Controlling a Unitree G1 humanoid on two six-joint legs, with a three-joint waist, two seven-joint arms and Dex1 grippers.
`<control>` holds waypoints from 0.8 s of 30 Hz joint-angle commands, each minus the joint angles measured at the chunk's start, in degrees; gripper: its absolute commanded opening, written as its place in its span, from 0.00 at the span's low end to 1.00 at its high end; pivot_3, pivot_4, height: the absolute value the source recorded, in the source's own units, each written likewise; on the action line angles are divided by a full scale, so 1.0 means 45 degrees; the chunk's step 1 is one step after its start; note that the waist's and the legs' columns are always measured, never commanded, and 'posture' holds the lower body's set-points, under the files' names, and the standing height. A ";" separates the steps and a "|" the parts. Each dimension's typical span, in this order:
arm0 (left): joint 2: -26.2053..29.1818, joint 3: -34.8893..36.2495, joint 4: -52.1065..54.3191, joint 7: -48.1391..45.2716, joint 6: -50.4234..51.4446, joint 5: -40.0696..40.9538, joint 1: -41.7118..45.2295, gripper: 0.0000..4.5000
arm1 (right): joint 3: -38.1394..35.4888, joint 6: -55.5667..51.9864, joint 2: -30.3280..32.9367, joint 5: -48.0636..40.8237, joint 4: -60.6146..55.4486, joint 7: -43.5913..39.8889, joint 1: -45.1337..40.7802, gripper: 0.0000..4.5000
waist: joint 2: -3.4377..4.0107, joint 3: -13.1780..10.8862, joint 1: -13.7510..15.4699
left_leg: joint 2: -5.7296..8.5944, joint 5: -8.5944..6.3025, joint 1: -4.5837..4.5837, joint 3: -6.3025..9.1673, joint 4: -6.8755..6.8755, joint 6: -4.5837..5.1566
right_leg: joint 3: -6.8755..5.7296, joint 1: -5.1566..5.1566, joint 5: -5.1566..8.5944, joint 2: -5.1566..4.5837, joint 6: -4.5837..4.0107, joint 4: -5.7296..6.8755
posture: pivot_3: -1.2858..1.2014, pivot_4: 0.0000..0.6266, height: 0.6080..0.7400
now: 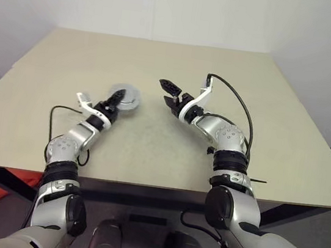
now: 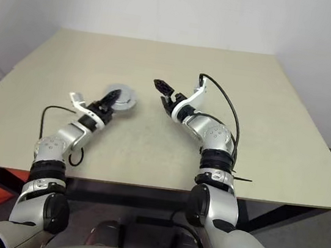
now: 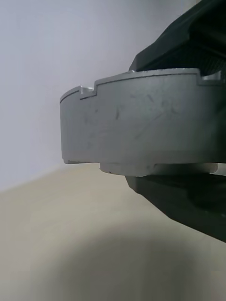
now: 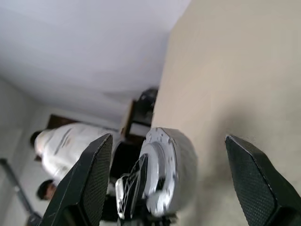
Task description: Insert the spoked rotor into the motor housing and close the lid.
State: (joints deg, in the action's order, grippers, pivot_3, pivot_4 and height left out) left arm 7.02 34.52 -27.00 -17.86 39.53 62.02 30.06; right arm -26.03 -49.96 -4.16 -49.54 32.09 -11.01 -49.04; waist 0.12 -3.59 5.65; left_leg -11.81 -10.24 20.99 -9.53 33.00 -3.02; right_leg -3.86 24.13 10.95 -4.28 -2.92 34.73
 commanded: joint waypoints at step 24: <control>0.1911 0.2269 -0.0776 0.3242 -0.4474 -0.1789 0.0504 0.97 | 0.0010 0.0318 0.0204 0.0166 0.1086 -0.0226 -0.0565 0.96 | -0.0079 -0.0013 -0.0036 | -0.0002 0.0000 -0.0005 0.0024 0.0019 0.0000 | -0.0011 -0.0008 -0.0006 0.0001 -0.0010 0.0017 | 0.52 0.00 1.00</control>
State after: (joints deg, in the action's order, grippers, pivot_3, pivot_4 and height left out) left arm 13.54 43.10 -31.36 -3.52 22.08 53.89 30.69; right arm -26.22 -48.72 -3.41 -48.54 37.28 -11.19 -49.46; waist -0.23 -3.65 5.49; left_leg -11.82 -10.24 20.96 -9.43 33.09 -3.02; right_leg -3.91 24.09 10.93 -4.28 -2.97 34.81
